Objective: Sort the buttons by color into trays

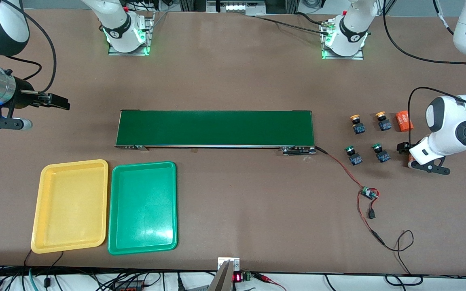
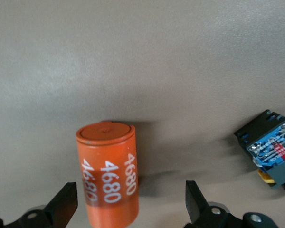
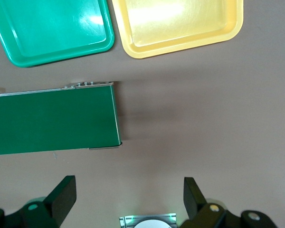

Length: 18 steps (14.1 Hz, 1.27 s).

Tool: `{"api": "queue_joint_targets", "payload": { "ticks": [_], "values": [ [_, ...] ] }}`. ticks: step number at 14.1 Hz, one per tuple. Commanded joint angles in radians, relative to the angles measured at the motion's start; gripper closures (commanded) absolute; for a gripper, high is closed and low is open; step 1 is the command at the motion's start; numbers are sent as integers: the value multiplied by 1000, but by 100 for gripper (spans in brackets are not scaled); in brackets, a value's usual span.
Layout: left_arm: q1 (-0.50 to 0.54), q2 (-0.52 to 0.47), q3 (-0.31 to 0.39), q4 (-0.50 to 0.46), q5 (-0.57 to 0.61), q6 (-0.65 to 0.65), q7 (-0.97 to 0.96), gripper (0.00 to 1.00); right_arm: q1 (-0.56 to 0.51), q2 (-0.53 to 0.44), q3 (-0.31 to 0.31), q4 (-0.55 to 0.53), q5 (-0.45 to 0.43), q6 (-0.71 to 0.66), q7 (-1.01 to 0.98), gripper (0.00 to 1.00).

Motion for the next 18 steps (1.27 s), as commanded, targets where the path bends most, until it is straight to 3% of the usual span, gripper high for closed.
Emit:
{"api": "queue_joint_targets", "payload": {
  "ticks": [1, 6, 7, 10, 11, 13, 14, 18],
  "values": [
    [19, 25, -16, 39, 35, 2, 74, 0, -14, 9, 4, 22, 22, -19, -13, 0],
    [54, 58, -16, 39, 34, 38, 100, 0, -22, 9, 4, 22, 24, -15, -13, 0],
    [56, 58, -16, 39, 35, 52, 102, 6, -22, 9, 4, 22, 25, -18, -13, 0],
    [56, 47, -16, 39, 35, 51, 102, 68, -22, 9, 4, 22, 27, -10, -13, 0],
    [53, 41, -16, 39, 37, 49, 100, 85, -21, 9, 4, 23, 27, -9, -13, 0],
    [48, 4, -24, 28, 34, 34, 96, 97, -17, 9, 5, 25, 29, -7, -9, 0],
    [49, -35, -66, 21, 34, -4, 102, 99, -17, 9, 5, 28, 29, -7, -8, 0],
    [48, -178, -233, 11, 21, -239, 108, 100, -20, 26, 5, 46, 29, -12, -13, 0]
  ]
}}
